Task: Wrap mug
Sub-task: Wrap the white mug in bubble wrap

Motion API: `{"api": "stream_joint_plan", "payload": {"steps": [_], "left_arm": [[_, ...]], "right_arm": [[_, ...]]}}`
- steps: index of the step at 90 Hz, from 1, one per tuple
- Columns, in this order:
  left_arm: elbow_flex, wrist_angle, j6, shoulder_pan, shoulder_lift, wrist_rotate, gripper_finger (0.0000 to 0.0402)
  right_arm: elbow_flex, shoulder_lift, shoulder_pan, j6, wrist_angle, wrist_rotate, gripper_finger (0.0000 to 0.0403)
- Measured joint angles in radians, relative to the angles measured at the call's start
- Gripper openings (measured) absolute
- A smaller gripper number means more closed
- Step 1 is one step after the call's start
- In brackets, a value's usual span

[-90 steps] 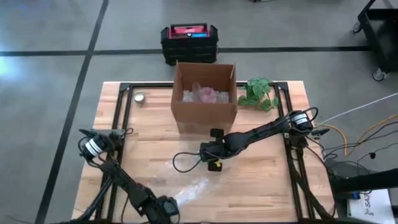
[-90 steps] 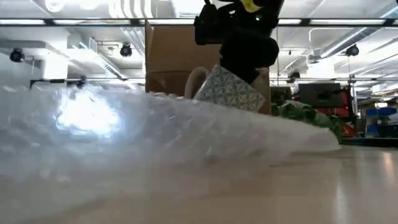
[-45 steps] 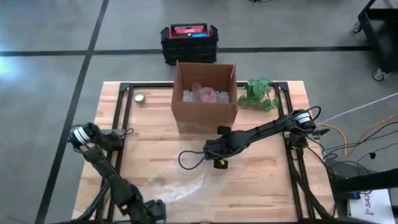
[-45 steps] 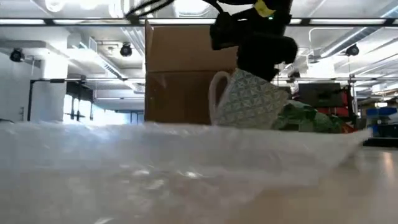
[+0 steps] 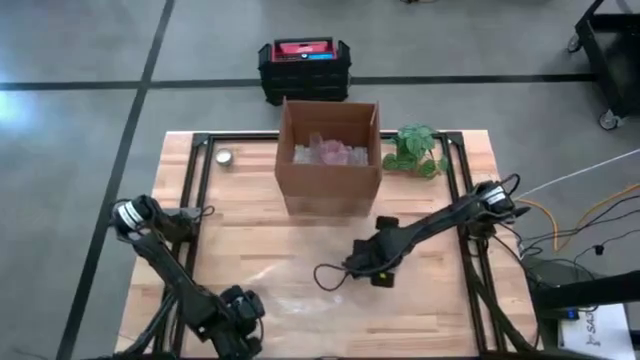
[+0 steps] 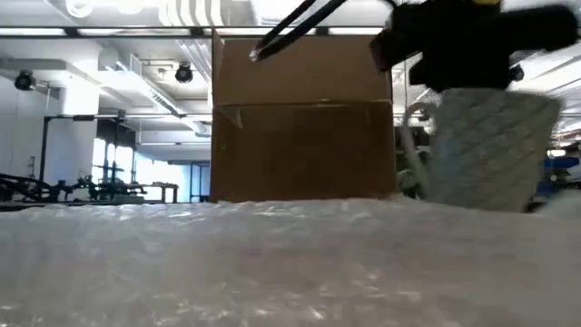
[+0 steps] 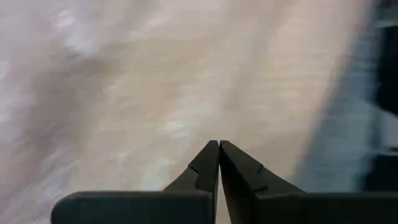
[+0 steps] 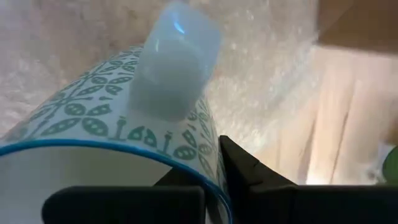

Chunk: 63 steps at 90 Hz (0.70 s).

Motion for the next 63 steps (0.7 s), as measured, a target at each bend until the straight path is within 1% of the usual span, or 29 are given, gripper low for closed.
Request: {"api": "stream_joint_plan", "payload": {"steps": [5,12,23,29,42,50,56,63], "left_arm": [[0.000,-0.033,-0.005,0.012,0.007,-0.001,0.0000],[-0.003,-0.047,-0.004,0.030,0.018,-0.012,0.0000],[-0.029,-0.047,0.030,0.066,0.022,-0.030,0.0000],[-0.058,-0.048,0.051,0.090,0.023,-0.030,0.0000],[-0.125,-0.036,0.133,0.159,0.019,-0.031,0.0000],[-0.156,-0.032,0.216,0.206,0.017,-0.041,0.0000],[-0.163,-0.050,0.292,0.247,0.014,-0.072,0.0000],[-0.165,-0.047,0.375,0.293,-0.005,-0.119,0.0000]], "right_arm": [[0.000,-0.023,0.013,0.003,-0.029,-0.029,0.0000],[0.000,-0.049,0.027,0.012,-0.049,-0.037,0.0000],[0.001,-0.093,0.027,0.031,-0.021,-0.032,0.0000],[0.002,-0.111,0.025,0.016,0.004,-0.022,0.0000],[0.002,-0.116,0.027,-0.039,0.182,-0.023,0.0000],[0.002,-0.102,0.027,-0.102,0.277,-0.030,0.0000],[0.004,-0.080,0.027,-0.156,0.366,-0.029,0.0000],[0.003,-0.059,0.026,-0.205,0.427,-0.030,0.0000]]}}
